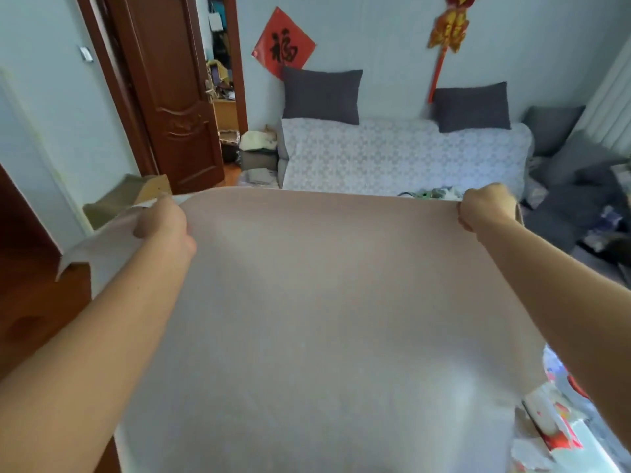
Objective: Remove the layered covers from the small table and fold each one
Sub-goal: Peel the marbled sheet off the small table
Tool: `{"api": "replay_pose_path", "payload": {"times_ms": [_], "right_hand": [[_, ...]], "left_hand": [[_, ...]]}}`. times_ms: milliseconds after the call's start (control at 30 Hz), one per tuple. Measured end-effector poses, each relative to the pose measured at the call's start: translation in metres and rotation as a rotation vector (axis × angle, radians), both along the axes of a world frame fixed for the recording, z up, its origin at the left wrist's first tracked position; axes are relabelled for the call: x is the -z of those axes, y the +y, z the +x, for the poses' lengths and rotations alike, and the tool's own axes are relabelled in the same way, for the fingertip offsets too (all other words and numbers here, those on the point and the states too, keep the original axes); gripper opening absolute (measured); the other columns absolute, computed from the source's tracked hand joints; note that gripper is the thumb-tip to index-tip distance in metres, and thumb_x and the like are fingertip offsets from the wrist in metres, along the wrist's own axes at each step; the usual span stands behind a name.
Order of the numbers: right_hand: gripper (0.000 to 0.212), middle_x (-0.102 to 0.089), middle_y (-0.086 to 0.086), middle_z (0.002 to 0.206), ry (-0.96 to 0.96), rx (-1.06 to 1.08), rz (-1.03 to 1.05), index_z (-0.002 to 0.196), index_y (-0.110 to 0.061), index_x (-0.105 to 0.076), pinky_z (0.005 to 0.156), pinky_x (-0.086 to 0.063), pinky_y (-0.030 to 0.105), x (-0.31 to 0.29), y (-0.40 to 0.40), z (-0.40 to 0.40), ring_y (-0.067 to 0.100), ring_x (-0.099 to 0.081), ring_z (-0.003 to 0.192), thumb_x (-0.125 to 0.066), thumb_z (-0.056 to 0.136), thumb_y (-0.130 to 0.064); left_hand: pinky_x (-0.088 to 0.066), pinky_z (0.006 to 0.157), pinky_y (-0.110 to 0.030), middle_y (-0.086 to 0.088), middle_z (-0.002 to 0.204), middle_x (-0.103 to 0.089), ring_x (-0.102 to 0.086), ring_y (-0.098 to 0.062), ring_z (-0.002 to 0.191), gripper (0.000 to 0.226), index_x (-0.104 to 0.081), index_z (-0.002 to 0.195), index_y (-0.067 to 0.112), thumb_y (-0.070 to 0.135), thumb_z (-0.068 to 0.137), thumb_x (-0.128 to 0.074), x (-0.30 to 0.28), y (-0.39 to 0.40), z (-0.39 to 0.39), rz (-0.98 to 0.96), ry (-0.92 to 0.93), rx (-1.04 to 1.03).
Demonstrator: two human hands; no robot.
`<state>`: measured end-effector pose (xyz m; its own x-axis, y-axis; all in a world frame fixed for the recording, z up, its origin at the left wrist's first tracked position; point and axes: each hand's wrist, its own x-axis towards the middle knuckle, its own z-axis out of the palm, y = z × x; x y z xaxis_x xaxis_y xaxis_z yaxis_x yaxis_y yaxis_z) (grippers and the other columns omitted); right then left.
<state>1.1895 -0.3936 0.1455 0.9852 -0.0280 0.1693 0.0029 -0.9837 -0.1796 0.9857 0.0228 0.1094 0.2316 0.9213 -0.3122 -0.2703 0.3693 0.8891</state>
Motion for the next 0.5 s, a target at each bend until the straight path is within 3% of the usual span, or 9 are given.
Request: {"api": "replay_pose_path", "payload": {"times_ms": [67,133,200,267,333,400,467,500], "right_hand": [[0.013,-0.056,0.018,0.079,0.042,0.007,0.160,0.093,0.004,-0.069,0.074,-0.052,0.039,0.013,0.039,0.054,0.041,-0.064,0.103,-0.057,0.088,0.002],[0.011,-0.052,0.014,0.074,0.024,0.058,0.477,0.087,-0.003,-0.058,0.076,-0.055,0.040,0.037,0.075,0.114,0.040,-0.066,0.101,-0.053,0.094,-0.008],[0.022,-0.062,0.014,0.094,0.150,0.112,0.812,0.103,-0.009,-0.052,0.079,-0.059,0.045,0.080,0.105,0.151,0.037,-0.069,0.092,-0.045,0.102,-0.029],[0.036,-0.057,0.008,0.100,0.398,0.050,0.855,0.131,-0.016,-0.048,0.076,-0.055,0.041,0.140,0.124,0.157,0.029,-0.063,0.083,-0.040,0.105,-0.039],[0.048,-0.060,0.009,0.106,0.627,-0.111,0.627,0.149,-0.012,-0.040,0.078,-0.048,0.038,0.212,0.130,0.133,0.029,-0.061,0.091,-0.041,0.106,-0.034],[0.054,-0.054,0.016,0.139,0.785,-0.227,0.194,0.154,-0.010,-0.033,0.103,-0.040,0.035,0.297,0.113,0.089,0.032,-0.052,0.128,-0.042,0.106,-0.034],[0.061,-0.041,0.016,0.152,0.940,-0.359,-0.114,0.156,-0.014,-0.028,0.111,-0.034,0.032,0.370,0.074,0.022,0.030,-0.042,0.139,-0.041,0.104,-0.044],[0.069,-0.038,0.014,0.153,1.026,-0.381,-0.201,0.156,-0.016,-0.027,0.112,-0.034,0.032,0.399,0.052,-0.010,0.031,-0.042,0.140,-0.038,0.101,-0.056]], "left_hand": [[-0.055,0.091,-0.037,0.000,0.124,-0.059,-0.062,-0.018,0.104,0.044,-0.050,0.140,0.020,0.031,0.097,-0.053,0.021,0.040,0.064,-0.023,0.073,0.031],[-0.050,0.103,-0.040,-0.003,0.134,-0.058,-0.058,-0.022,0.116,0.044,-0.051,0.141,0.018,0.031,0.099,-0.047,0.048,0.074,0.126,0.007,0.122,0.085],[-0.048,0.100,-0.038,0.000,0.133,-0.056,-0.054,-0.021,0.112,0.049,-0.051,0.142,0.022,0.045,0.098,-0.049,0.089,0.086,0.170,0.097,0.228,0.221],[-0.044,0.102,-0.038,0.003,0.138,-0.053,-0.053,-0.022,0.117,0.060,-0.049,0.144,0.023,0.059,0.095,-0.047,0.146,0.067,0.186,0.172,0.376,0.464],[-0.045,0.100,-0.036,-0.008,0.133,-0.058,-0.058,-0.025,0.110,0.046,-0.058,0.132,0.018,0.050,0.099,-0.051,0.218,0.028,0.172,0.214,0.575,0.751],[-0.043,0.088,-0.029,-0.014,0.127,-0.061,-0.059,-0.024,0.101,0.032,-0.060,0.131,0.013,0.028,0.102,-0.057,0.293,-0.022,0.128,0.155,0.797,1.021],[-0.045,0.088,-0.027,-0.012,0.133,-0.060,-0.060,-0.024,0.111,0.046,-0.056,0.139,0.011,0.023,0.095,-0.066,0.347,-0.071,0.066,0.000,0.945,1.245],[-0.046,0.086,-0.026,-0.010,0.128,-0.062,-0.061,-0.023,0.108,0.050,-0.060,0.132,0.012,0.028,0.086,-0.070,0.365,-0.087,0.039,-0.072,0.984,1.316]]}}
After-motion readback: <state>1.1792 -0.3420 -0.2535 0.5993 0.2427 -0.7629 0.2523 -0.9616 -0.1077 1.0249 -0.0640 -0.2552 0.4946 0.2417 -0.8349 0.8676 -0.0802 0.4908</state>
